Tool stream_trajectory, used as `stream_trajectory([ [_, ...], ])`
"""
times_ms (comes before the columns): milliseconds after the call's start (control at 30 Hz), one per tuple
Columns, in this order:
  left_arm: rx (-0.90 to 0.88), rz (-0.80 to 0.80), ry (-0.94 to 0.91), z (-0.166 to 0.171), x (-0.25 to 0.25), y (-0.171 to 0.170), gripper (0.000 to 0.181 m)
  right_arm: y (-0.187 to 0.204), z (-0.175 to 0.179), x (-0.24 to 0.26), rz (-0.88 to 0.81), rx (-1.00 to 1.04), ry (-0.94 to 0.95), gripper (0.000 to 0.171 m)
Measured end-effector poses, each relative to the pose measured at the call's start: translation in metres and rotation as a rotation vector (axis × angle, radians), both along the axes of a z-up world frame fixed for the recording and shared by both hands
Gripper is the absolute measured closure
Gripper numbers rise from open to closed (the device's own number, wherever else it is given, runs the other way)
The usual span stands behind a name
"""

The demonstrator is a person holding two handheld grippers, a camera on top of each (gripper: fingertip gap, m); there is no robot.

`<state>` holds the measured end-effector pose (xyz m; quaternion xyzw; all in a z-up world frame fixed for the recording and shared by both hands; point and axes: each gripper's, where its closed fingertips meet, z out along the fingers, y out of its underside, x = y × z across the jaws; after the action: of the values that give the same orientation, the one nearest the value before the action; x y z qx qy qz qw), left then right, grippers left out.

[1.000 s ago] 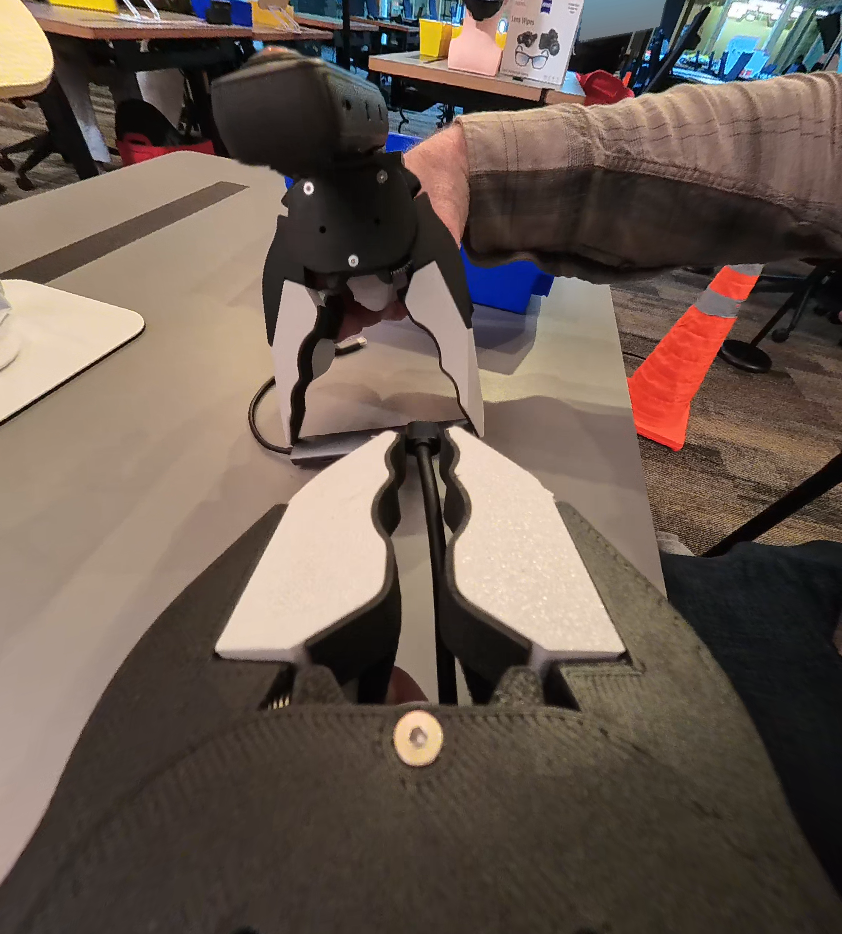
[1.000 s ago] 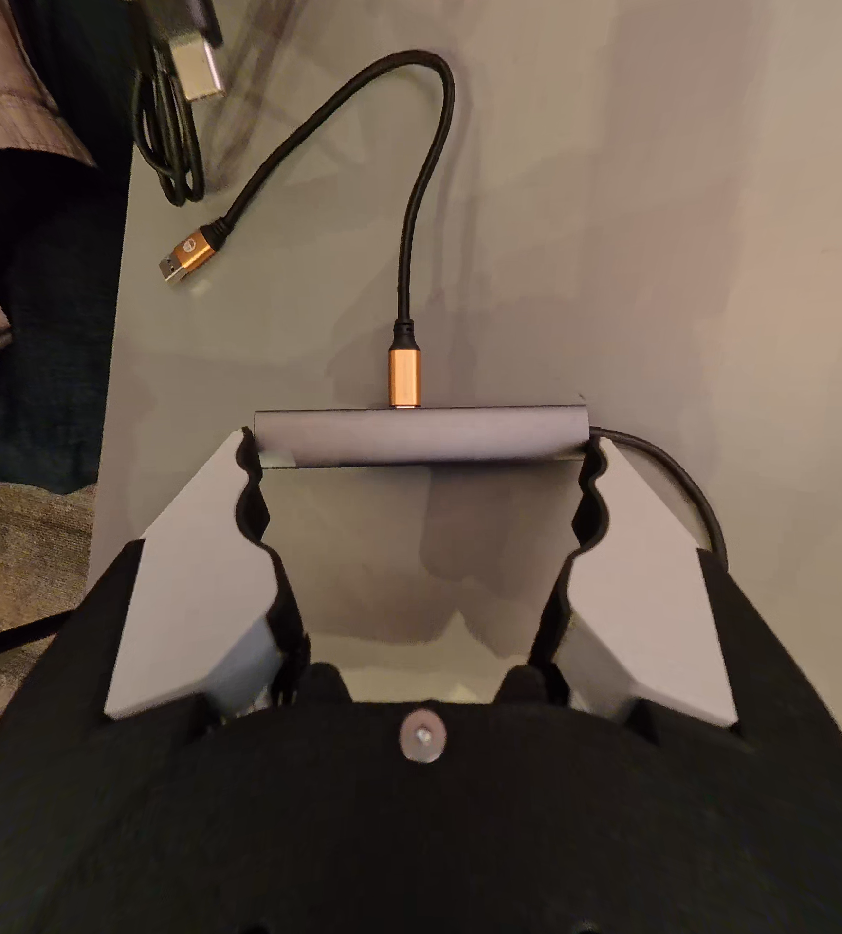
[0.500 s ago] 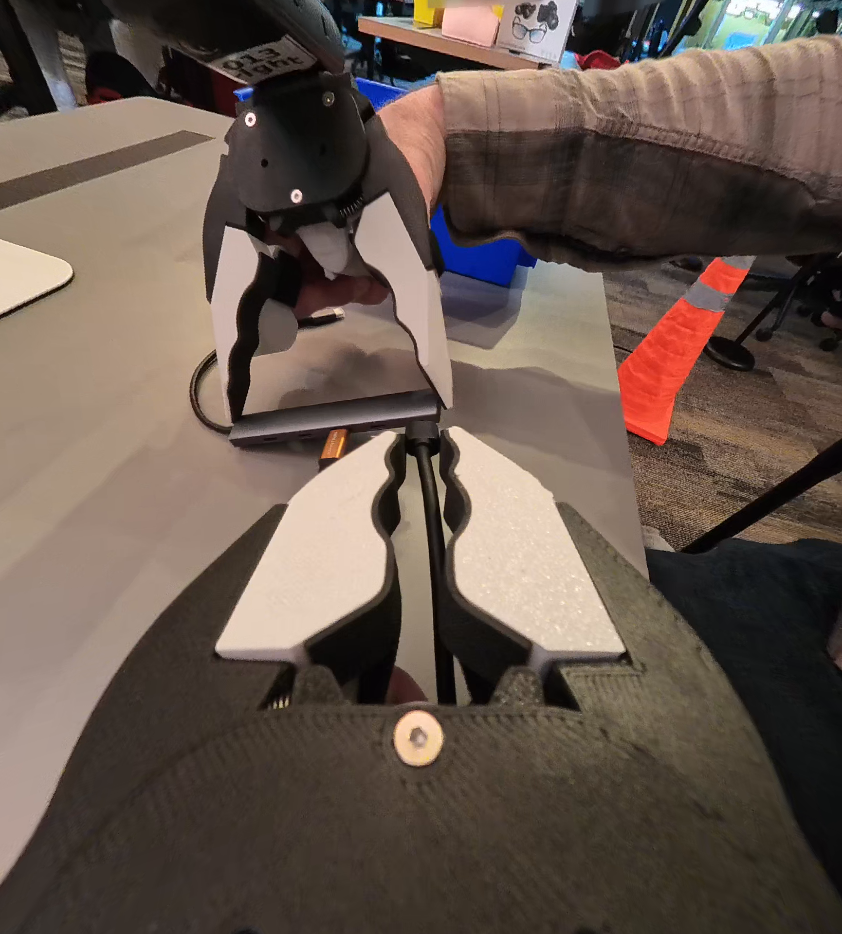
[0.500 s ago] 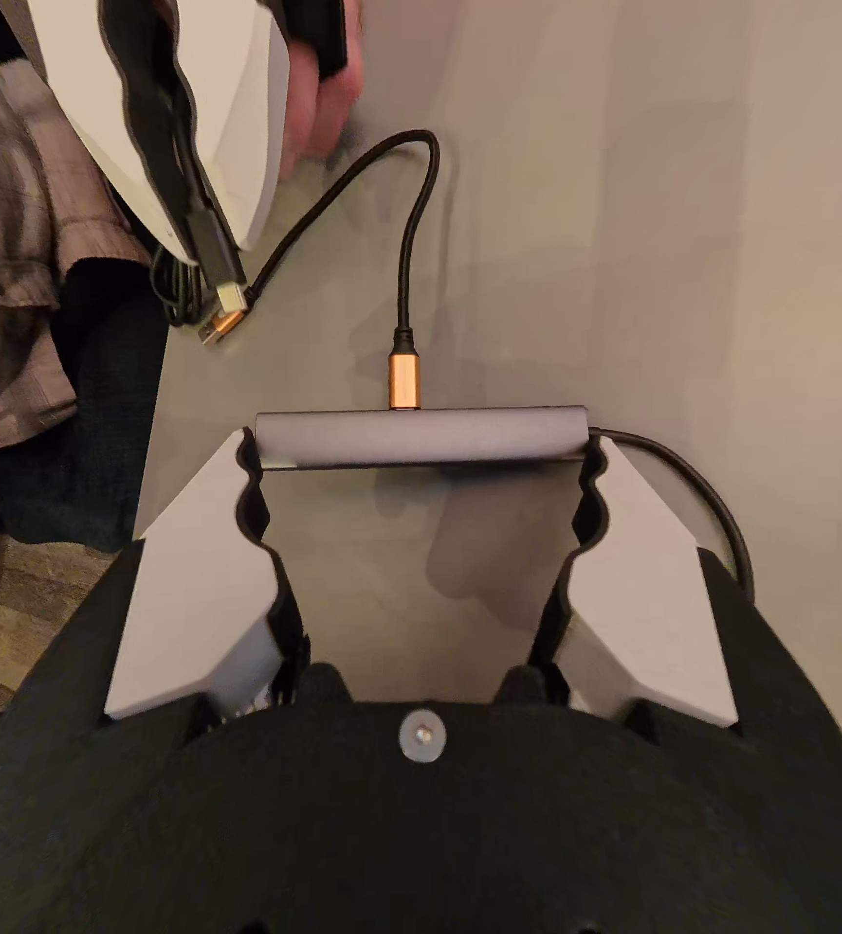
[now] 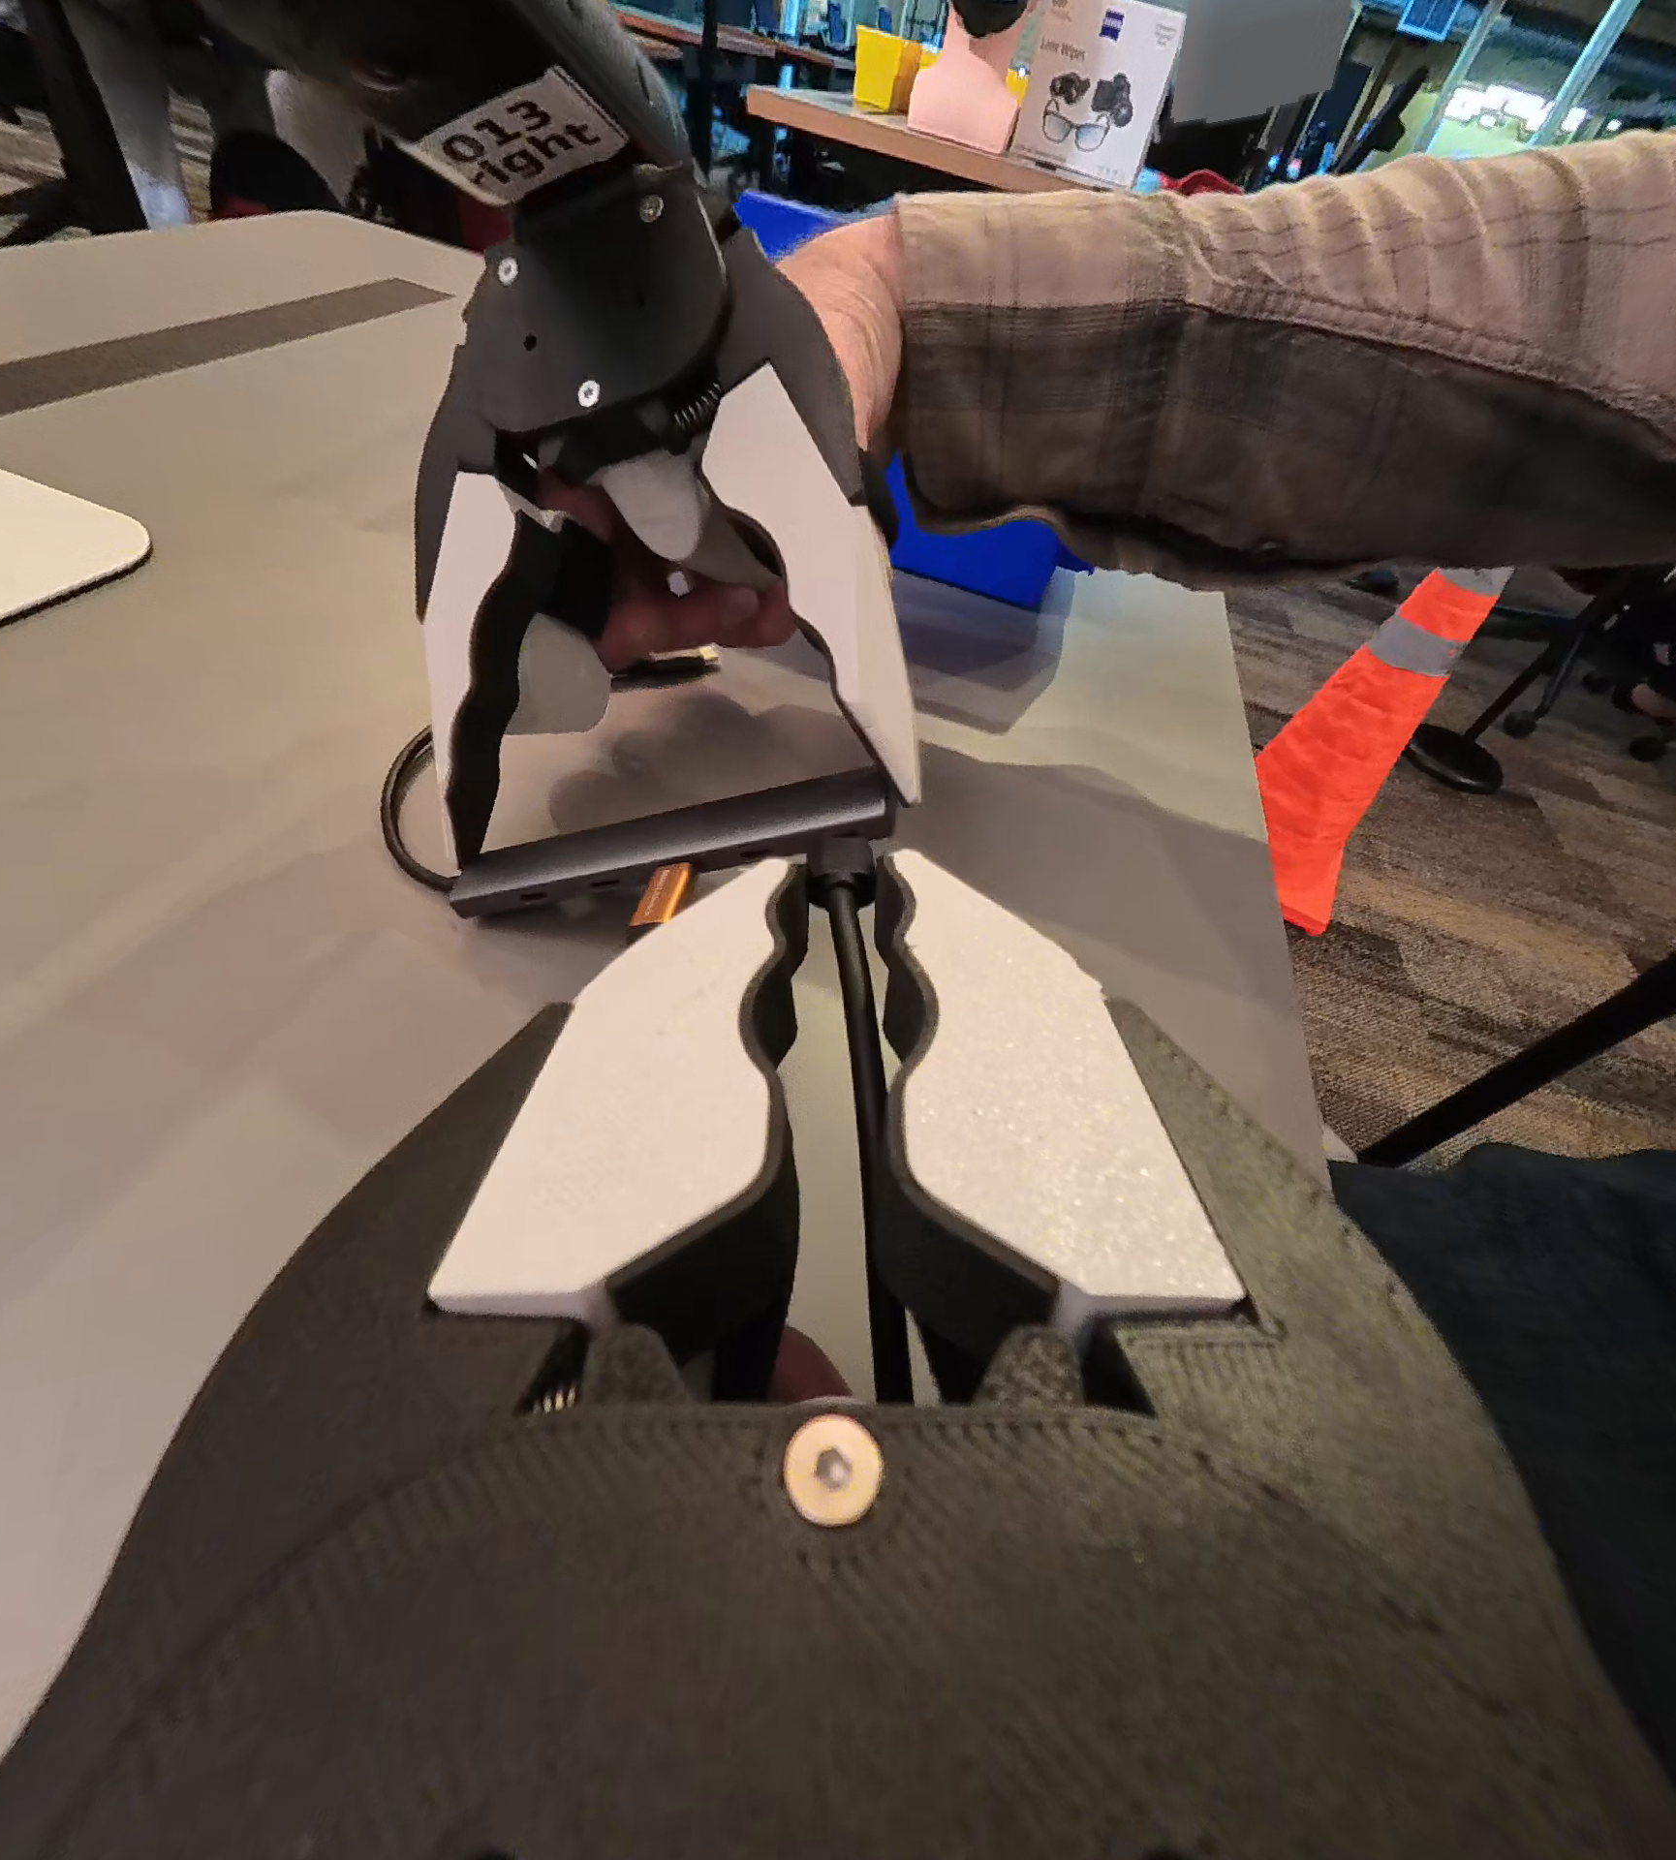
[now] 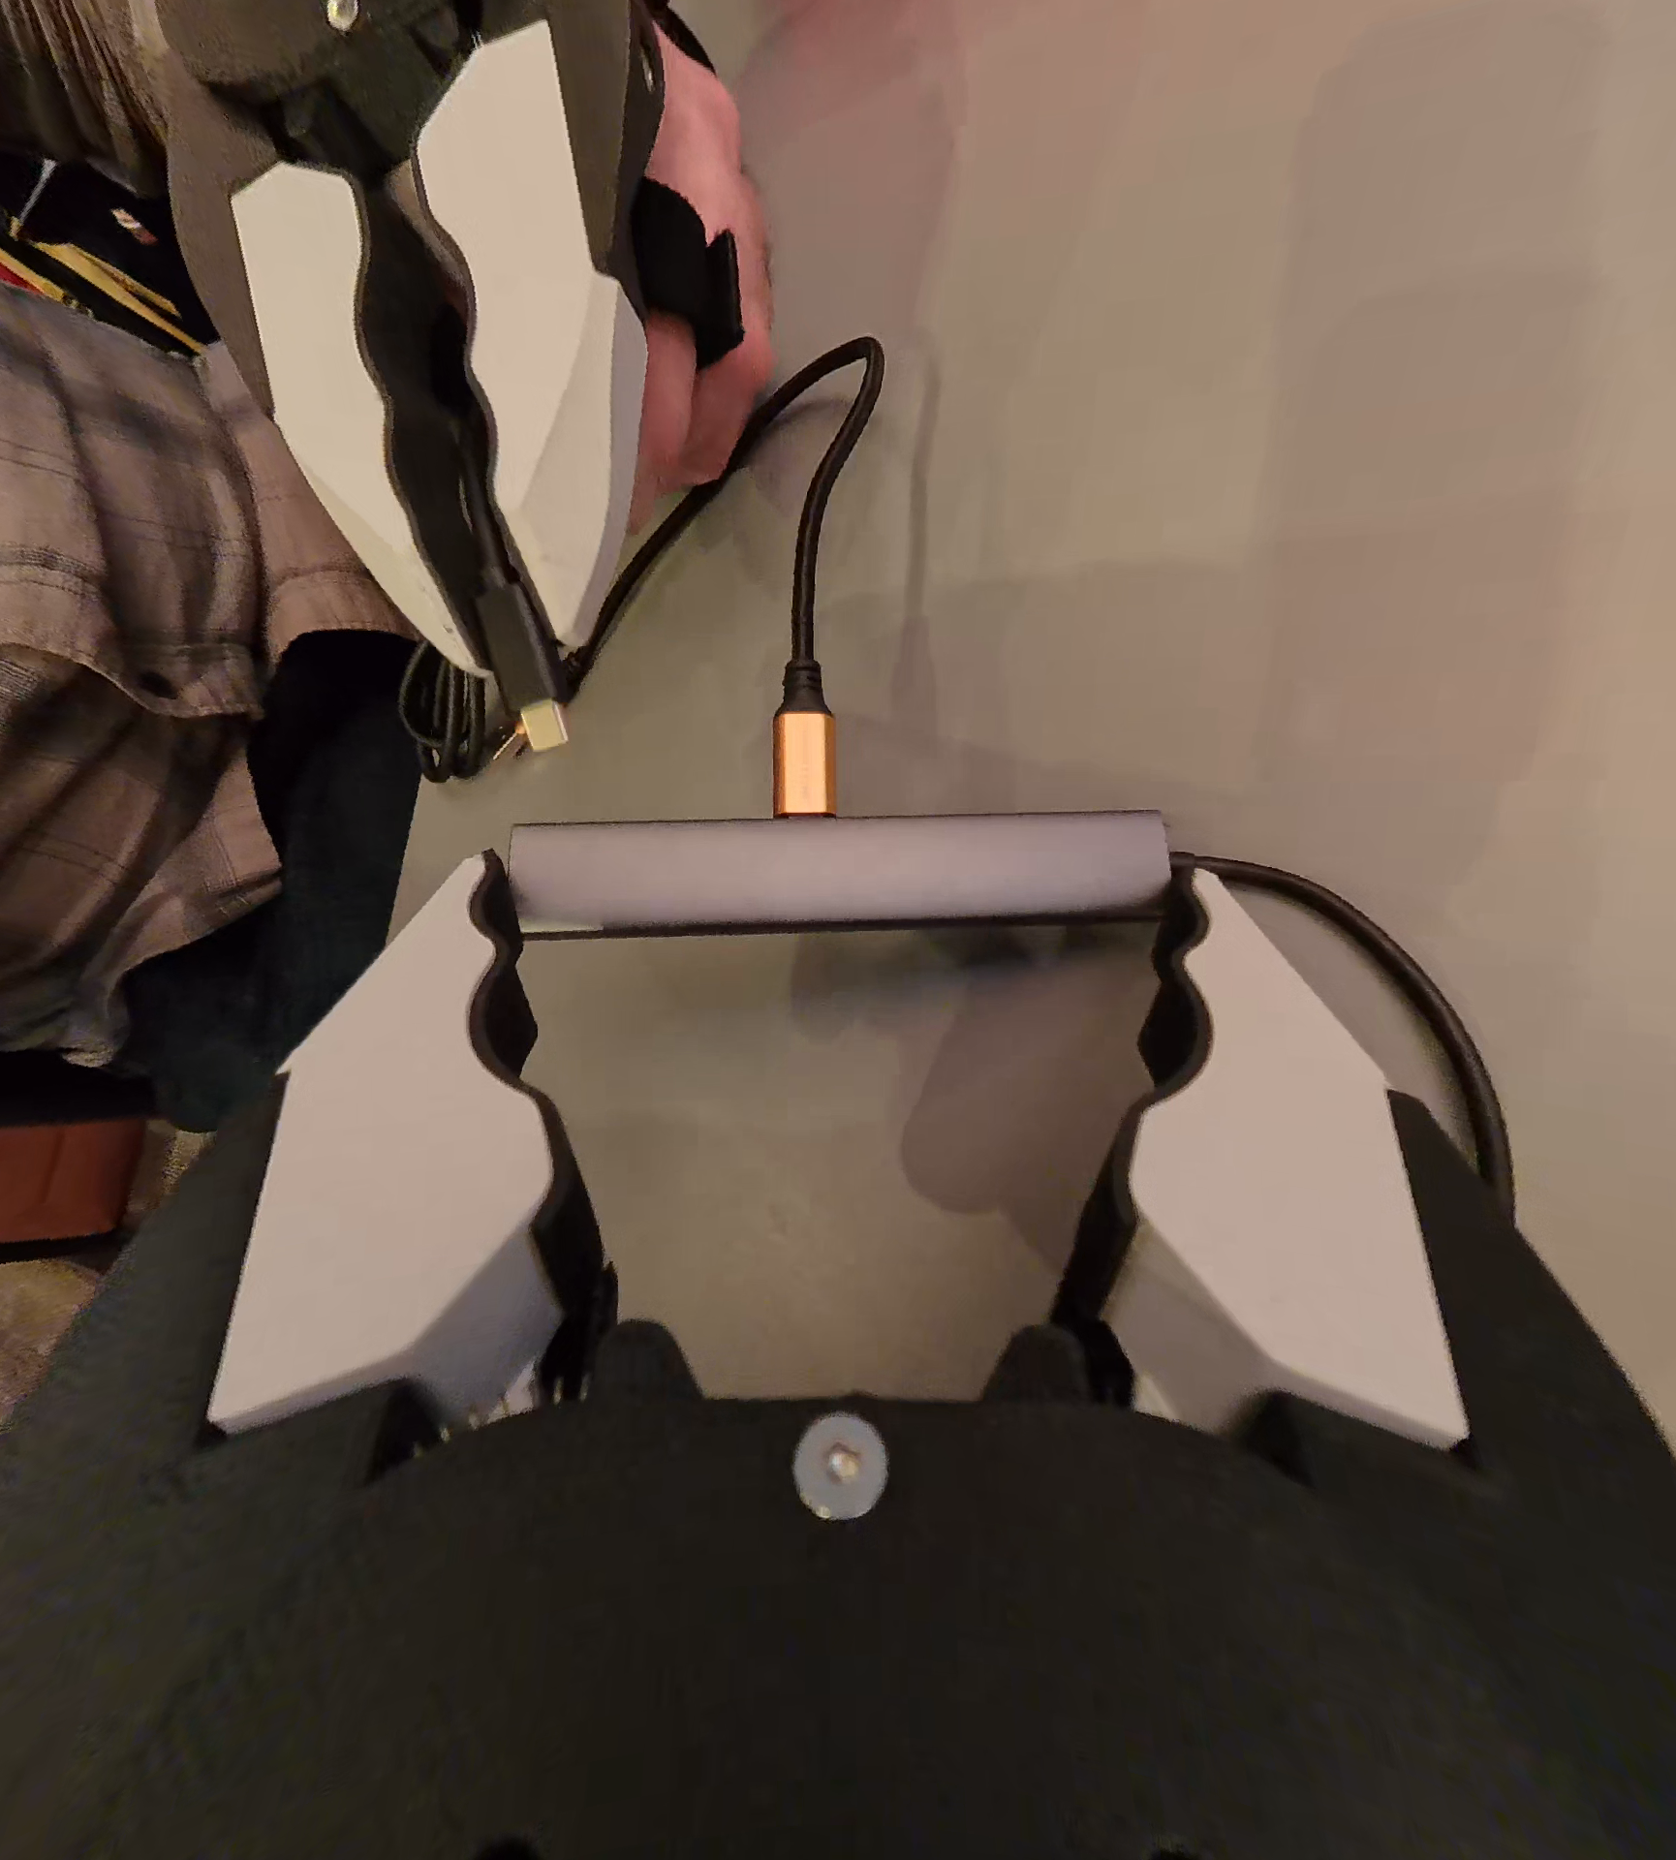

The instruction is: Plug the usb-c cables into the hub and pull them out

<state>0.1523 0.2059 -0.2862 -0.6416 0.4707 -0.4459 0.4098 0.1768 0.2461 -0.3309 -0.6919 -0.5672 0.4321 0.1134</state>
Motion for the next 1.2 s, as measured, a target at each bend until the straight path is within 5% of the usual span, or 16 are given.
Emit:
stream_trajectory([
  [1200, -0.137, 0.052, -0.068, 0.003, 0.014, 0.007, 0.169, 0.008, 0.016, -0.005, -0.128, -0.078, 0.233, 0.048],
])
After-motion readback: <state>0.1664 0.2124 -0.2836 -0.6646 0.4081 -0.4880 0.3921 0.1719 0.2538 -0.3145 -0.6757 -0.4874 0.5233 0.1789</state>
